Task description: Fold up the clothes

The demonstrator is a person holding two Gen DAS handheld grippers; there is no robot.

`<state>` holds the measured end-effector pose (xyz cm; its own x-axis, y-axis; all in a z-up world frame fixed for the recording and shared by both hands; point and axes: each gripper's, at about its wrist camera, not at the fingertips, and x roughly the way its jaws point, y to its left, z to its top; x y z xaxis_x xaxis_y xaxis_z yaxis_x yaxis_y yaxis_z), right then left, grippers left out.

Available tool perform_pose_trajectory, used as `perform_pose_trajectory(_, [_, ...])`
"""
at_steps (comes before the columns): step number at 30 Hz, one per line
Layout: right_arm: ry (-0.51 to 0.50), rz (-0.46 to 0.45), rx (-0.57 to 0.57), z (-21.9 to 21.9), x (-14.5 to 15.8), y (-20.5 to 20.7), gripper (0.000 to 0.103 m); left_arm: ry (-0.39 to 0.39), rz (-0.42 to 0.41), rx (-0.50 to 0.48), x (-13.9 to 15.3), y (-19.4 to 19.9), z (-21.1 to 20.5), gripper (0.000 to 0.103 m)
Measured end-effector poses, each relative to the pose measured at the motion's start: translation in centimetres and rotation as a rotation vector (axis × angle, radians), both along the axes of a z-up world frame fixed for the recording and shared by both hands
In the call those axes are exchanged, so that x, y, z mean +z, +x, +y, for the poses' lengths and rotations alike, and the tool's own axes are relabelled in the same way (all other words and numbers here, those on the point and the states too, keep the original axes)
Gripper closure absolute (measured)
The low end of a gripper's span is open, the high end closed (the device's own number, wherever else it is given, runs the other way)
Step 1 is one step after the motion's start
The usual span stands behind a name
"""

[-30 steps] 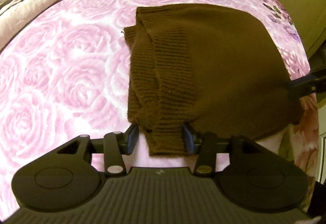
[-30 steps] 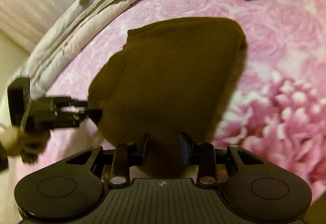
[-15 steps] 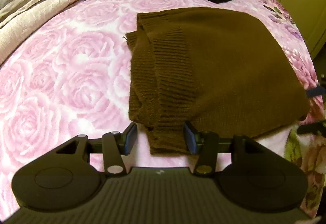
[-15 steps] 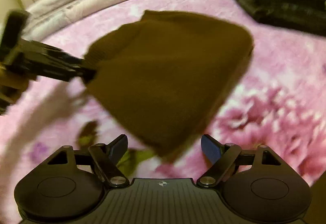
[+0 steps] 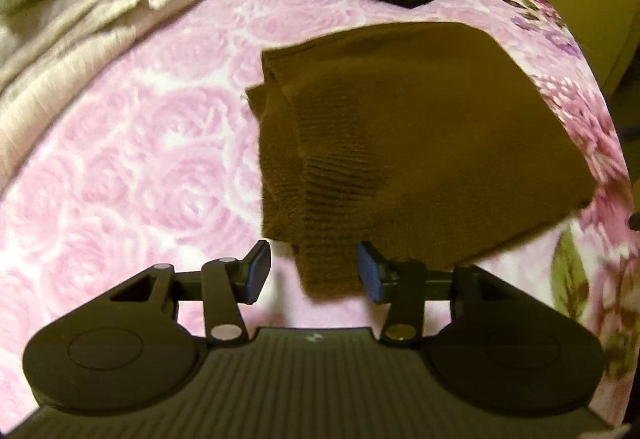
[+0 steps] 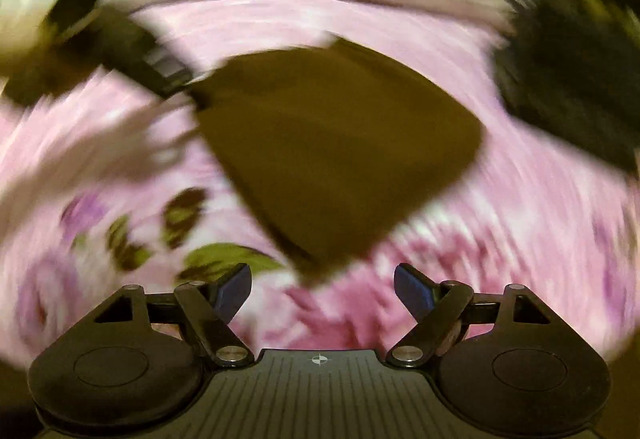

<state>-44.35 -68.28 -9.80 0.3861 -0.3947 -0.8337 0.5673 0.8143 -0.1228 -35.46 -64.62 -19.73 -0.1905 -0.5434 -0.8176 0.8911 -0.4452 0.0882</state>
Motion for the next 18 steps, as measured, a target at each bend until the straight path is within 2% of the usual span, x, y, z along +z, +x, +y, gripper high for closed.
perform_pose_trajectory(1, [-0.018,0.029,0.075,0.4,-0.2,1.1,0.031,-0.018,-0.02,-0.02,0.3,0.0,0.6,0.064])
perform_pose_trajectory(3, [-0.063,0.08,0.177,0.8,-1.0,2.9,0.039,-0.061,-0.082,-0.081,0.4,-0.3,2.1,0.064])
perform_pose_trajectory(8, [-0.203,0.232,0.392,1.2,-4.9,6.6,0.039,-0.141,-0.236,-0.258,-0.7,-1.8,5.2,0.059])
perform_pose_trajectory(11, [-0.27,0.294,0.451,0.7,-6.7,7.3,0.039,-0.191,-0.323,-0.373,-2.2,-3.2,6.7,0.055])
perform_pose_trajectory(13, [-0.273,0.289,0.433,-0.3,-6.5,7.3,0.067,-0.249,-0.393,-0.452,-3.1,-4.3,7.4,0.053])
perform_pose_trajectory(15, [-0.256,0.273,0.411,-1.5,-5.9,7.2,0.072,-0.308,-0.455,-0.526,-3.8,-5.3,7.7,0.048])
perform_pose_trajectory(18, [-0.218,0.243,0.393,-2.4,-4.7,7.0,0.073,-0.352,-0.51,-0.614,-5.0,-6.4,7.5,0.047])
